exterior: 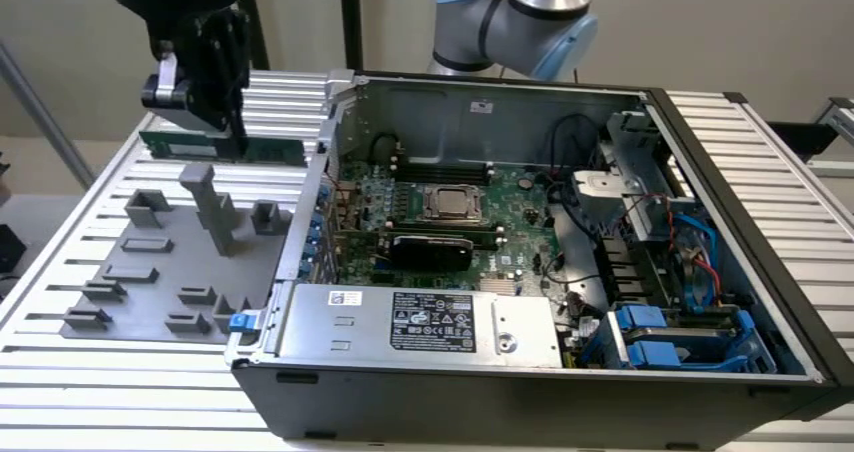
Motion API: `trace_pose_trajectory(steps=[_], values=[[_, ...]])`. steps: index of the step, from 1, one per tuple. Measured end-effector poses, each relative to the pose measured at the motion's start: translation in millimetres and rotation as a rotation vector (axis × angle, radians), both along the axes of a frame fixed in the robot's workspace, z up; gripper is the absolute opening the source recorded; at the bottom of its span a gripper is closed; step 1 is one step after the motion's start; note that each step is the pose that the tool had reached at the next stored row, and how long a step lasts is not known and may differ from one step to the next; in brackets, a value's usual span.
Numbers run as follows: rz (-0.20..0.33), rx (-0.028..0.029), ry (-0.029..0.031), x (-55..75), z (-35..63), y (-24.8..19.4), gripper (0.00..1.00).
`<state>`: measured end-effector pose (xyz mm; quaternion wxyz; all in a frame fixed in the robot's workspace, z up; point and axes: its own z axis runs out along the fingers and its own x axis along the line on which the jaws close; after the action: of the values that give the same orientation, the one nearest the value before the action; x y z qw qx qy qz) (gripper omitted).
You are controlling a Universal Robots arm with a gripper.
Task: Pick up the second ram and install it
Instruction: 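Pick up the second ram and move it above second insertion slot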
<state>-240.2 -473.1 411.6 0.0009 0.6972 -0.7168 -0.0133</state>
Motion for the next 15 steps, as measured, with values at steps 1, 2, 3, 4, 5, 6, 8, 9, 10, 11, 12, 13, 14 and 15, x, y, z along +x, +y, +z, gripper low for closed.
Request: trace_pose_trajectory(steps=[1,2,3,4,5,6,8,9,10,11,12,13,14,15], values=[[0.0,0.0005,0.0,4.5,1.1,0.0,0.0],[0.0,0.0009,0.0,9.0,2.0,0.0,0.0],[0.0,0.0013,-0.0001,13.9,2.7,0.0,0.0],[0.0,0.0014,0.0,18.4,3.4,0.0,0.0],[0.0,0.0016,0.0,22.9,3.9,0.0,0.0],[0.0,0.0017,0.0,27.4,4.3,0.0,0.0],[0.0,0.0021,0.0,36.4,4.7,0.0,0.0],[0.0,0.0023,0.0,40.9,4.8,0.0,0.0],[0.0,0.0025,0.0,45.5,4.8,0.0,0.0],[0.0,0.0027,0.0,50.0,4.8,0.1,0.0],[0.0,0.0028,0.0,54.6,4.8,0.1,0.0],[0.0,0.003,0.0,59.1,4.8,0.2,0.0],[0.0,0.003,0.0,63.6,4.9,0.3,0.0],[0.0,0.0031,0.0,68.1,4.8,0.6,0.0]])
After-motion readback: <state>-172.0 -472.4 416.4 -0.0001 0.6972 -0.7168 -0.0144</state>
